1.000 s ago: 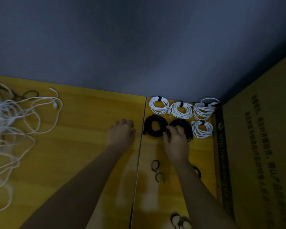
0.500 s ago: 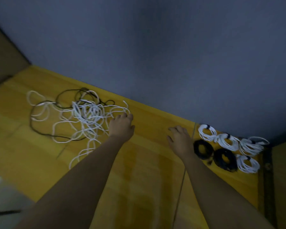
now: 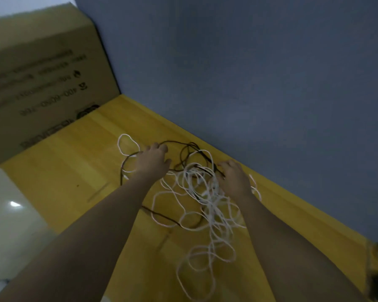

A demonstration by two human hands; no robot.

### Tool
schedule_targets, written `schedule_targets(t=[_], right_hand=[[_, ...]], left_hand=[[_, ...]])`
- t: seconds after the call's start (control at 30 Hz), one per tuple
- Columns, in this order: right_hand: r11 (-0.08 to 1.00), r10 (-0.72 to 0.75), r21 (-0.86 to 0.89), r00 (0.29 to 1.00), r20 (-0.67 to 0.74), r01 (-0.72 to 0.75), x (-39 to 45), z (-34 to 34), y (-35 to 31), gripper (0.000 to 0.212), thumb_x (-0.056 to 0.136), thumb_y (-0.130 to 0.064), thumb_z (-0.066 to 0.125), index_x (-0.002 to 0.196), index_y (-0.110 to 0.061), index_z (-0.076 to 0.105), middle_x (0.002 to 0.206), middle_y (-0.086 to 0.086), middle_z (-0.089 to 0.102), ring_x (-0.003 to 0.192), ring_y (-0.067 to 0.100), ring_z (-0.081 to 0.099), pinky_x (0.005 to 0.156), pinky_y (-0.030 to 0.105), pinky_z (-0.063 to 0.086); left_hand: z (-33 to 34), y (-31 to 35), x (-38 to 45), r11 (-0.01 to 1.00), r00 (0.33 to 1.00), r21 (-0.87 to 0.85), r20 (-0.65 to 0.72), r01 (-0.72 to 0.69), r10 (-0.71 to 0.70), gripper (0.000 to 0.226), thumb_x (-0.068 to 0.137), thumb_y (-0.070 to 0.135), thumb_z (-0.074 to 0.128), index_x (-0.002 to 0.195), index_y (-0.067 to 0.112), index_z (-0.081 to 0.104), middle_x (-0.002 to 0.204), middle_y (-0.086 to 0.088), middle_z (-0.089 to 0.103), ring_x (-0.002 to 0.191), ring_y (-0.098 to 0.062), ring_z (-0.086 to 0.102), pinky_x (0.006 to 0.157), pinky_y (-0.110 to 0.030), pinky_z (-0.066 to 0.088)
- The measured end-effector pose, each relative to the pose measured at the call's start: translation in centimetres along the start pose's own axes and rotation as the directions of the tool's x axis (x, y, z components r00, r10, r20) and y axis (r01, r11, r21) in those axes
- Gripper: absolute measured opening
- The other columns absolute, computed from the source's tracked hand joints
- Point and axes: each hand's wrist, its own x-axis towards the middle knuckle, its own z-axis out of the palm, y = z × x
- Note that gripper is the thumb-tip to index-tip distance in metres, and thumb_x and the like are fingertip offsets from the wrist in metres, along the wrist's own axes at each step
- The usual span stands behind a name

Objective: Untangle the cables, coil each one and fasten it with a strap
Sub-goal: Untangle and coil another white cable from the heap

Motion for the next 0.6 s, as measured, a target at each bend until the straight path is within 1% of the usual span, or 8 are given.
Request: schedule_targets(t=[0.13, 0.27, 0.37, 0.47, 0.53, 0.6], right_hand=[[0.999, -0.047, 0.004, 0.999, 0.022, 0.047, 9.1, 3.5, -7.1, 0.037, 0.099, -0.024, 0.047, 0.133, -0.011, 0.050, 0.129, 0.008, 0.048, 0.122, 0.026, 0.043, 0.092, 0.038, 0.046], [0.994, -0.108, 0.013, 0.991, 0.076, 0.107, 15.0, 7.3, -12.8, 0.038, 0.098, -0.023, 0.050, 0.134, -0.011, 0.051, 0.128, 0.007, 0.049, 0.122, 0.026, 0.043, 0.096, 0.037, 0.044], [0.988, -0.153, 0.029, 0.977, 0.145, 0.151, 17.2, 10.4, -15.9, 0.037, 0.099, -0.023, 0.048, 0.134, -0.011, 0.050, 0.128, 0.007, 0.048, 0.122, 0.026, 0.043, 0.094, 0.036, 0.042], [0.982, -0.182, 0.087, 0.963, 0.199, 0.168, 17.7, 13.2, -18.1, 0.036, 0.100, -0.025, 0.048, 0.134, -0.012, 0.050, 0.128, 0.007, 0.048, 0.121, 0.027, 0.043, 0.093, 0.037, 0.044], [0.980, -0.185, 0.113, 0.957, 0.222, 0.163, 17.5, 14.8, -19.2, 0.034, 0.099, -0.026, 0.050, 0.129, -0.013, 0.055, 0.123, 0.008, 0.050, 0.117, 0.027, 0.045, 0.090, 0.039, 0.046], [0.977, -0.197, 0.122, 0.953, 0.228, 0.173, 17.2, 16.4, -20.2, 0.029, 0.097, -0.024, 0.052, 0.122, -0.011, 0.060, 0.116, 0.010, 0.053, 0.113, 0.028, 0.049, 0.086, 0.041, 0.047]], left_hand=[[-0.4, -8.7, 6.7, 1.000, 0.999, 0.005, 0.019, 0.029, -0.029, 0.037, 0.095, 0.037, 0.052, 0.126, 0.016, 0.049, 0.125, -0.008, 0.052, 0.117, -0.031, 0.049, 0.090, -0.044, 0.045], [-0.1, -16.0, 10.5, 0.997, 0.996, -0.009, 0.049, 0.073, -0.072, 0.036, 0.096, 0.035, 0.052, 0.127, 0.017, 0.049, 0.126, -0.007, 0.052, 0.118, -0.030, 0.049, 0.090, -0.043, 0.046], [0.9, -20.1, 11.4, 0.993, 0.989, -0.008, 0.088, 0.120, -0.119, 0.037, 0.097, 0.035, 0.052, 0.129, 0.018, 0.048, 0.128, -0.007, 0.050, 0.119, -0.030, 0.048, 0.089, -0.043, 0.045], [2.5, -22.5, 11.1, 0.991, 0.982, -0.002, 0.136, 0.136, -0.134, 0.038, 0.096, 0.035, 0.053, 0.129, 0.017, 0.048, 0.127, -0.008, 0.051, 0.118, -0.031, 0.049, 0.091, -0.044, 0.046], [3.4, -23.5, 10.6, 0.990, 0.978, -0.005, 0.156, 0.138, -0.135, 0.038, 0.096, 0.034, 0.053, 0.129, 0.017, 0.048, 0.127, -0.008, 0.051, 0.117, -0.031, 0.050, 0.091, -0.044, 0.046], [4.0, -24.4, 10.3, 0.992, 0.982, -0.011, 0.138, 0.129, -0.126, 0.037, 0.097, 0.034, 0.052, 0.130, 0.017, 0.048, 0.128, -0.008, 0.051, 0.117, -0.030, 0.050, 0.090, -0.044, 0.046]])
